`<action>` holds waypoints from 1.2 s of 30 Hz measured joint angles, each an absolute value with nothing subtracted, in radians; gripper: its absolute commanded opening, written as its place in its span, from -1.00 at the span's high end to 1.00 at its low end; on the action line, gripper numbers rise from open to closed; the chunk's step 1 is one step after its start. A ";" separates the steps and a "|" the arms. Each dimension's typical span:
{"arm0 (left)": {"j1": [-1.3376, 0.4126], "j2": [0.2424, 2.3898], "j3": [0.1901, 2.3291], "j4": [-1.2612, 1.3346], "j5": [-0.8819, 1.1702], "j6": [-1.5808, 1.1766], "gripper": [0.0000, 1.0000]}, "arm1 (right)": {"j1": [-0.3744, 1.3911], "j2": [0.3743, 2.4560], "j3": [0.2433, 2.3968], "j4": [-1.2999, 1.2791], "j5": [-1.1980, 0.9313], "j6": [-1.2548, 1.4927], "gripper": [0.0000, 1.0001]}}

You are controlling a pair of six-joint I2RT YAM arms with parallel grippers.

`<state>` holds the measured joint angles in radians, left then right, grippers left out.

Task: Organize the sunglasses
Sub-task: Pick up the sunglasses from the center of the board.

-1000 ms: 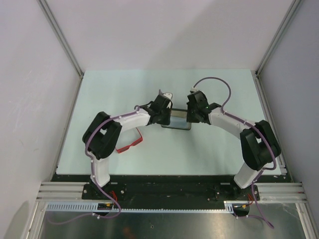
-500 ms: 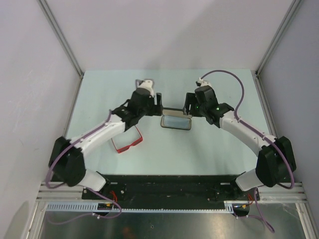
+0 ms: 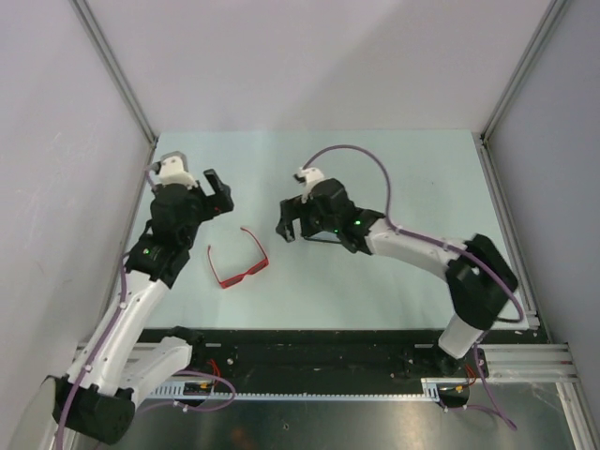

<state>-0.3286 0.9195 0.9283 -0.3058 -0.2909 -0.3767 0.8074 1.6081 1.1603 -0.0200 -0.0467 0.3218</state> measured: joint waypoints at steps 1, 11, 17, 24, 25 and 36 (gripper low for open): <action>-0.310 0.904 0.925 -0.318 -0.292 -0.377 -1.00 | 0.818 1.642 1.176 -0.012 -0.056 0.318 -0.74; -0.151 0.869 0.892 -0.452 -0.249 -0.405 -1.00 | 0.923 2.046 1.557 -0.148 -0.036 0.268 -0.47; -0.076 0.873 0.879 -0.477 -0.214 -0.421 -1.00 | 0.956 2.180 1.758 -0.284 0.023 0.259 -0.42; -0.013 0.906 0.878 -0.486 -0.153 -0.429 -1.00 | 0.956 2.261 1.840 -0.394 0.024 0.239 -0.27; -0.001 0.910 0.878 -0.486 -0.141 -0.430 -1.00 | 0.956 2.272 1.849 -0.404 0.022 0.234 -0.22; 0.076 0.932 0.852 -0.493 -0.019 -0.445 -1.00 | 0.962 2.306 1.858 -0.437 0.092 0.204 0.72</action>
<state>0.0761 0.9318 0.8524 -0.4934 -0.0193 -0.4454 0.9615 2.3062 1.8584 -0.4370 0.0917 0.2043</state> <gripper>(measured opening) 0.996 0.256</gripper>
